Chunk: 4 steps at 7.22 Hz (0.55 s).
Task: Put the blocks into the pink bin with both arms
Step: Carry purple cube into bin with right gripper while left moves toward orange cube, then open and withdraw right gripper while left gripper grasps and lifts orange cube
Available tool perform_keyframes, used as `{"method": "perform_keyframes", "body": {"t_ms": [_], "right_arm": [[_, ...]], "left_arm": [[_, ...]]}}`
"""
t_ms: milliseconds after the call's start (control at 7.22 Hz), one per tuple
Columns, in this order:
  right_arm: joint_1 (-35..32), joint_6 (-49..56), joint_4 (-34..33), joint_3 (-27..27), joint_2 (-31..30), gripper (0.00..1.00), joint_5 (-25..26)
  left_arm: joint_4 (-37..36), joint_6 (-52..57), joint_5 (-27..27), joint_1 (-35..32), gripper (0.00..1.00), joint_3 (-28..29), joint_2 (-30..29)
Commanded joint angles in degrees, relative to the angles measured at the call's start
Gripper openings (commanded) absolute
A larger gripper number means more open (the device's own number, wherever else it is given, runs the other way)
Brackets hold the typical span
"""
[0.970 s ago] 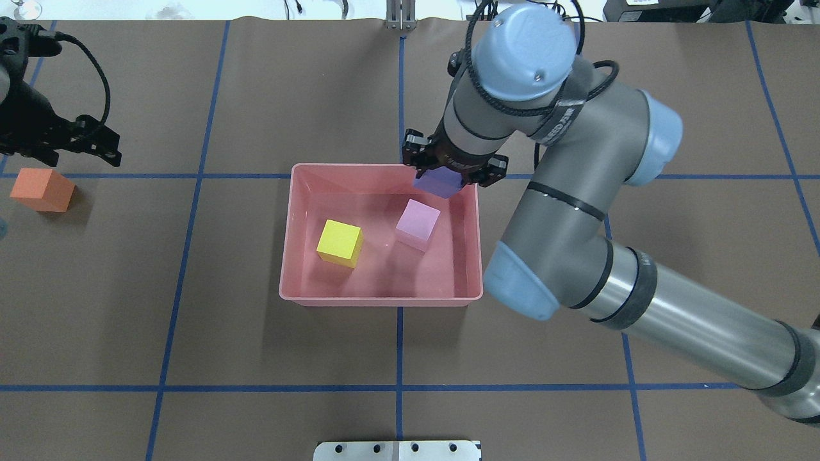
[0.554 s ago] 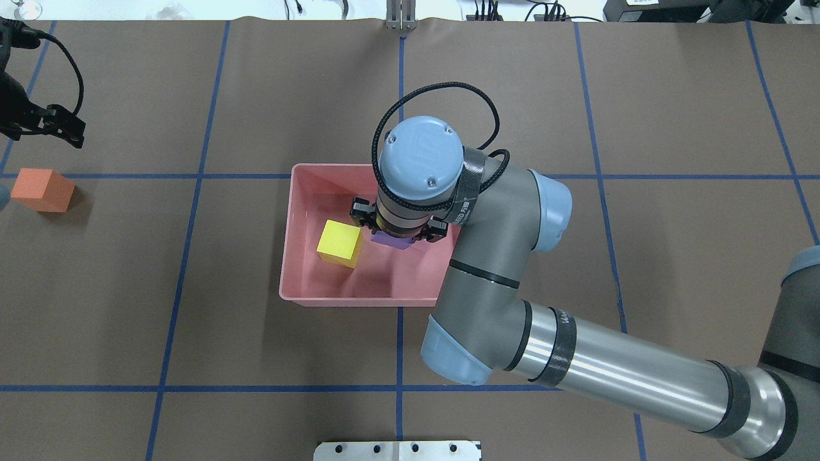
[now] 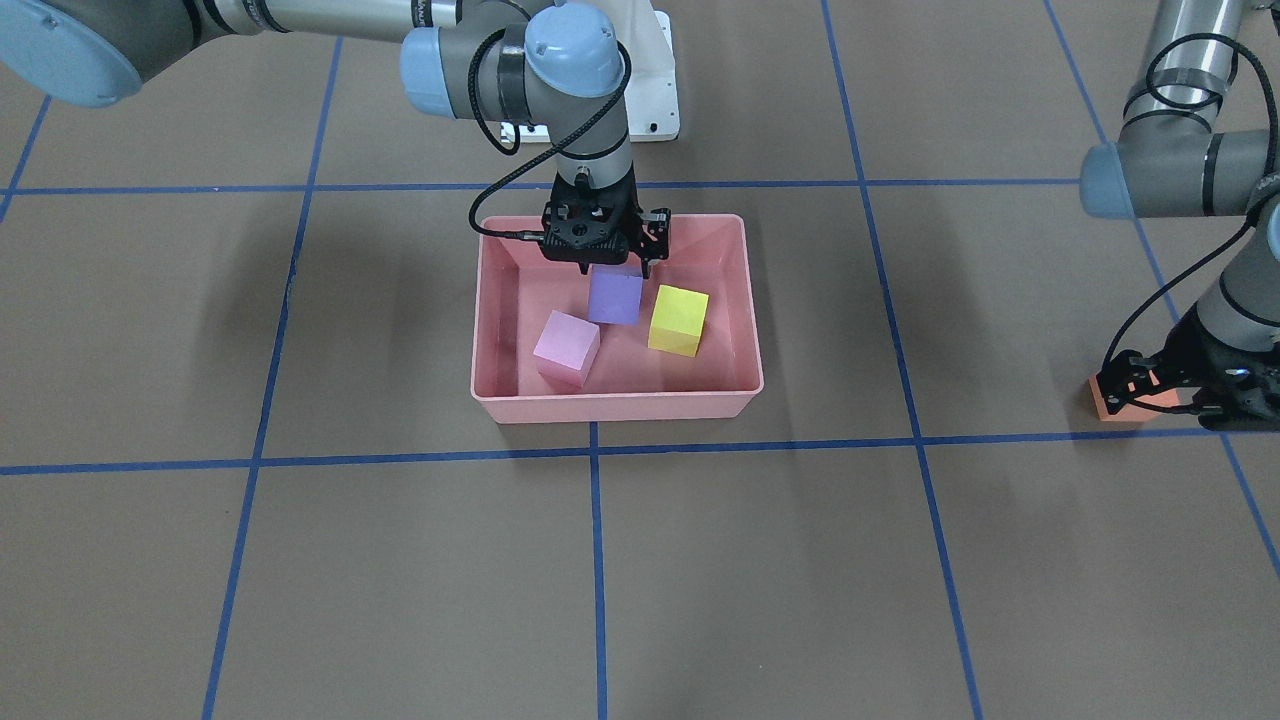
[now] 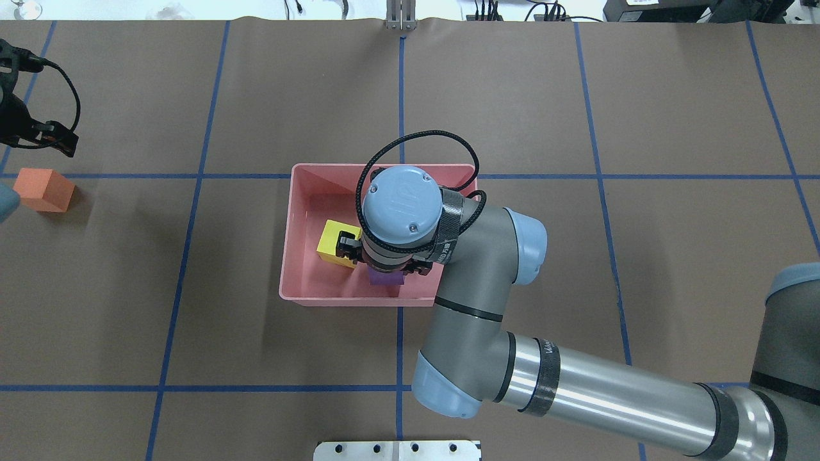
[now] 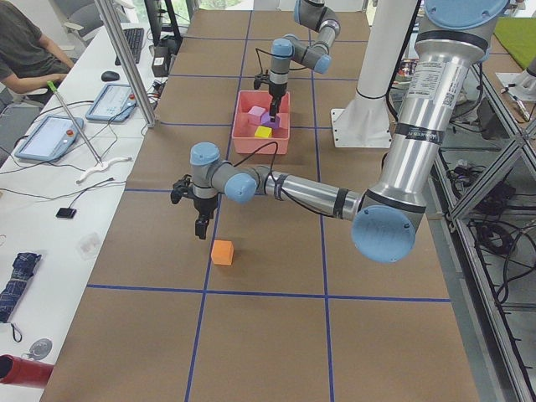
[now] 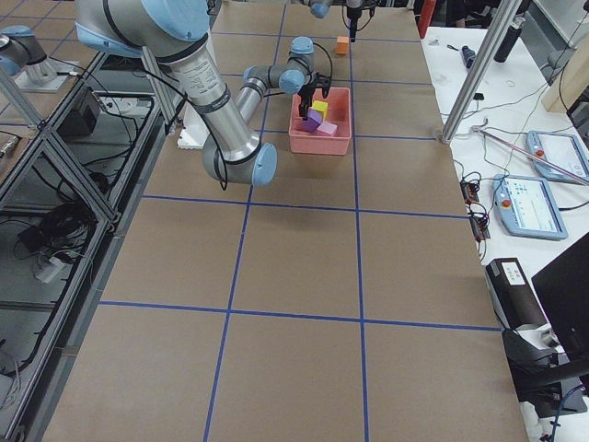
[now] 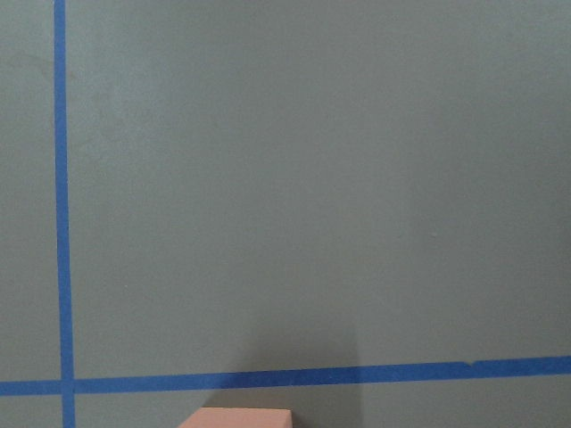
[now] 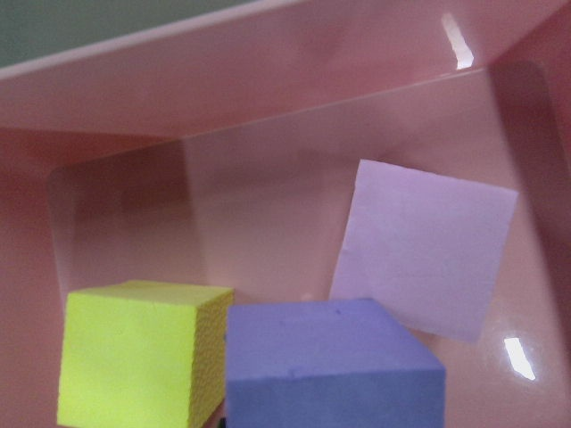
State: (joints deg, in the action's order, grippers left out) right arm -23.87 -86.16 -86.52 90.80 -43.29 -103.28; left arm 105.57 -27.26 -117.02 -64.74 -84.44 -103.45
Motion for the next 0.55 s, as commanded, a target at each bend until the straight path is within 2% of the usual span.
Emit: {"method": "perform_keyframes", "body": {"t_ms": [0,139,416], "right_arm": [[-5.1,0.3,-0.3,7.1,-4.2,1.0,-4.2],[-11.1,0.8,-0.2,11.4,-8.3,1.0,-10.0],[-20.7,7.7,-0.4,12.1,-10.2,1.0,-16.5]], "left_arm": [[5.0,-0.3,-0.3,0.0,0.99,1.3,3.1],[5.5,-0.3,-0.4,0.0,0.99,0.9,4.6],[6.6,-0.9,-0.4,0.1,0.99,1.7,5.2]]}}
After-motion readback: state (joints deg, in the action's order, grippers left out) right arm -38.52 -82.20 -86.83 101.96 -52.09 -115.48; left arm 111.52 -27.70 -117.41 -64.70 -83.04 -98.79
